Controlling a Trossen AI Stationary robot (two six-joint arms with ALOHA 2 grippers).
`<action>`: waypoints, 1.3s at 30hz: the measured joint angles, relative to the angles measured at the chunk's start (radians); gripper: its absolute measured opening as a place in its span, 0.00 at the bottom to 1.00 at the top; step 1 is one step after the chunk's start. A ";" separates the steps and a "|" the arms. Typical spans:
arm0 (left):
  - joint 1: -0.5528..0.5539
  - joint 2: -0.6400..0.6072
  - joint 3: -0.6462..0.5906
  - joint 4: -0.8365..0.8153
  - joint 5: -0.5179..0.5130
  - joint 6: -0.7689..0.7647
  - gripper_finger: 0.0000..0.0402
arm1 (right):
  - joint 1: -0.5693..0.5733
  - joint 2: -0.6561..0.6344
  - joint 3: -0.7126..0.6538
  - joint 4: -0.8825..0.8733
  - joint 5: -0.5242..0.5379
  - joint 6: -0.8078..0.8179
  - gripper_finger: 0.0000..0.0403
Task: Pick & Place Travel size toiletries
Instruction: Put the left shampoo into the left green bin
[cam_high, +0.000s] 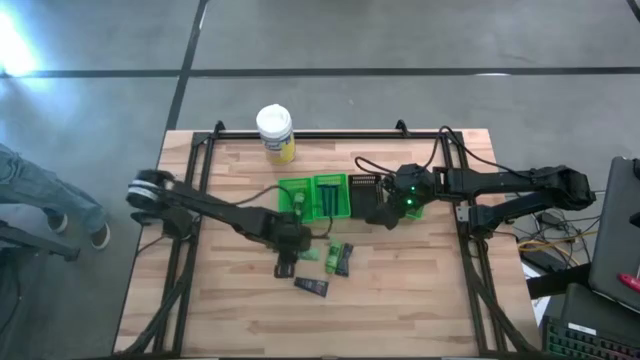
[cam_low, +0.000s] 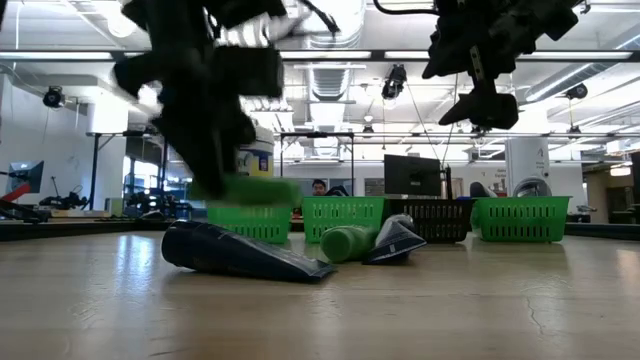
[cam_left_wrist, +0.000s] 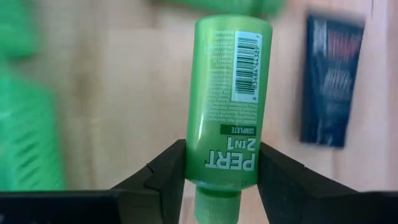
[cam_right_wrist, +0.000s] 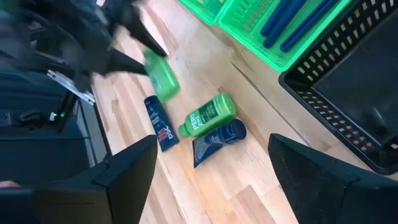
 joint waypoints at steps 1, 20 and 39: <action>0.000 -0.033 -0.006 0.000 -0.027 -0.061 0.42 | 0.000 0.000 0.000 -0.002 0.000 0.000 0.76; 0.264 -0.269 -0.020 0.011 -0.389 -0.964 0.41 | -0.026 -0.005 0.000 0.010 0.003 -0.132 0.82; 0.334 -0.073 -0.022 0.043 -0.194 -0.989 0.42 | -0.046 -0.006 0.000 -0.006 0.001 -0.163 0.72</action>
